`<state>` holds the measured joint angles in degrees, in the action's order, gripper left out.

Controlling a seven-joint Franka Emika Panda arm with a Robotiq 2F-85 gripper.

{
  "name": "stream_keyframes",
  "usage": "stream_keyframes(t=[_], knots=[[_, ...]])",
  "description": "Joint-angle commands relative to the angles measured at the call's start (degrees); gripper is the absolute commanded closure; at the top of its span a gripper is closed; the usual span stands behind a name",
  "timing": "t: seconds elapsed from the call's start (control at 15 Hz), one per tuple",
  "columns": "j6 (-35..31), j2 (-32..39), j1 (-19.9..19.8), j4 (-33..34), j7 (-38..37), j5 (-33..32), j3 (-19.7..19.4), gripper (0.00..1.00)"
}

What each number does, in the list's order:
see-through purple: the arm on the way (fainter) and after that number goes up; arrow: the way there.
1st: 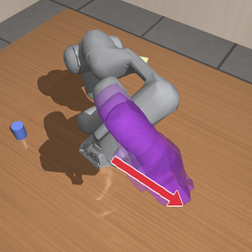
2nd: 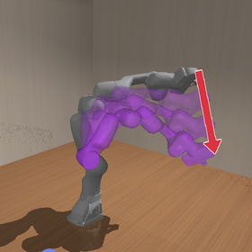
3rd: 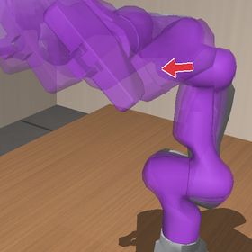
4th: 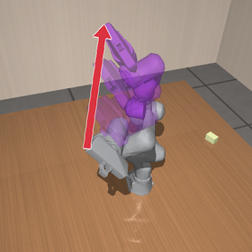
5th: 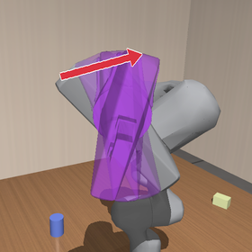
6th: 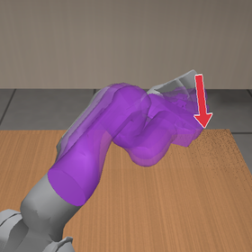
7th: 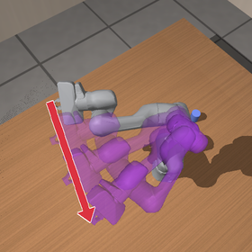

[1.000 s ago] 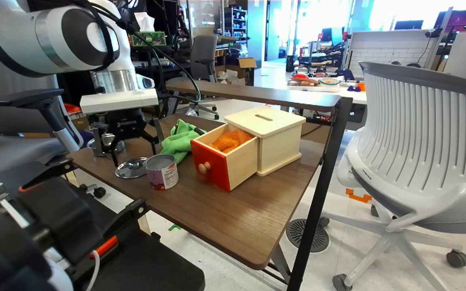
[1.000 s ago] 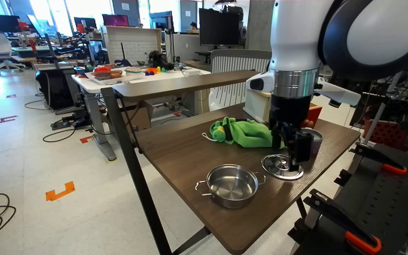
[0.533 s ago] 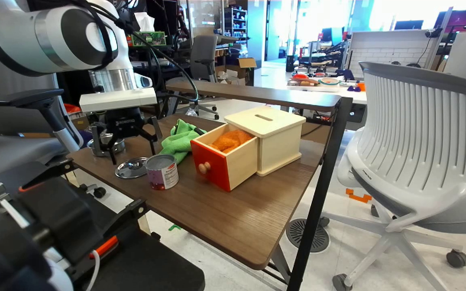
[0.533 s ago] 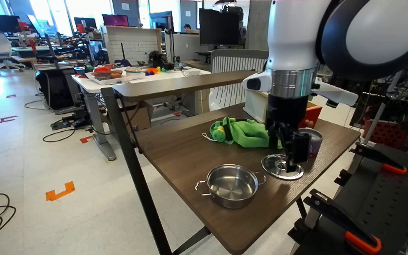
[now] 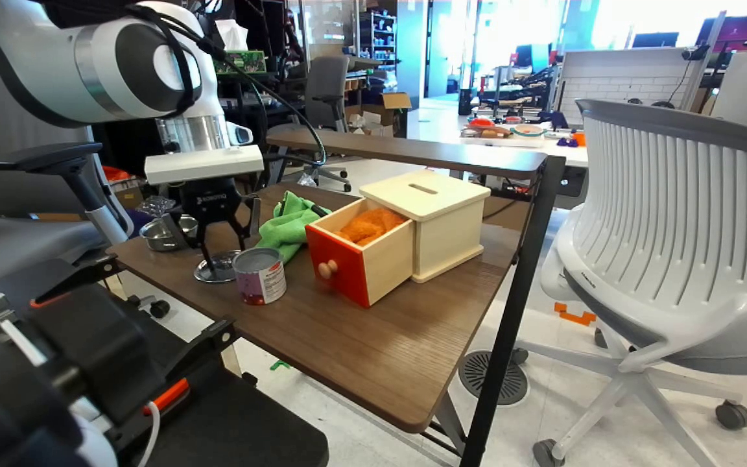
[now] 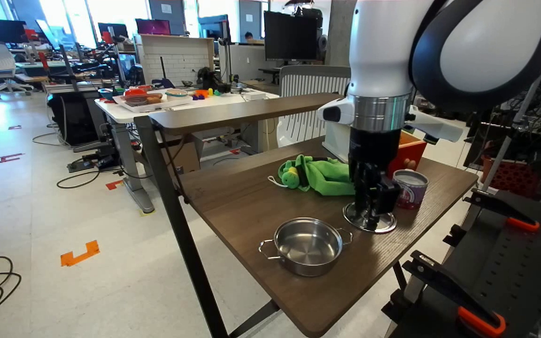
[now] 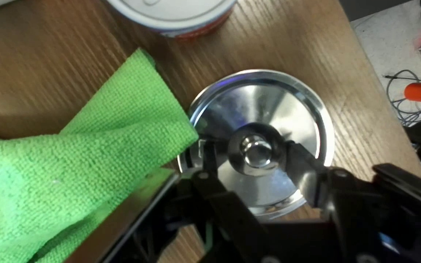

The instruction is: Put the silver lid on the silver pot

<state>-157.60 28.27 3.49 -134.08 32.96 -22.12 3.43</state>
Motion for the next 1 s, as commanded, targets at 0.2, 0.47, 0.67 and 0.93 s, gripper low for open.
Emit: stream_keyframes(t=[0.2, 0.47, 0.67, 0.93], knots=[[-0.58, 1.94, -1.51, 2.24, 1.99, -0.63, 1.27, 0.98], [0.66, 0.92, -1.47, 1.56, 3.5, -0.28, 2.37, 0.95], [1.73, -0.66, -0.12, 0.47, 3.75, -0.91, 3.01, 0.95], [3.37, -3.64, 3.36, -0.36, 0.98, -2.66, 2.09, 0.95]])
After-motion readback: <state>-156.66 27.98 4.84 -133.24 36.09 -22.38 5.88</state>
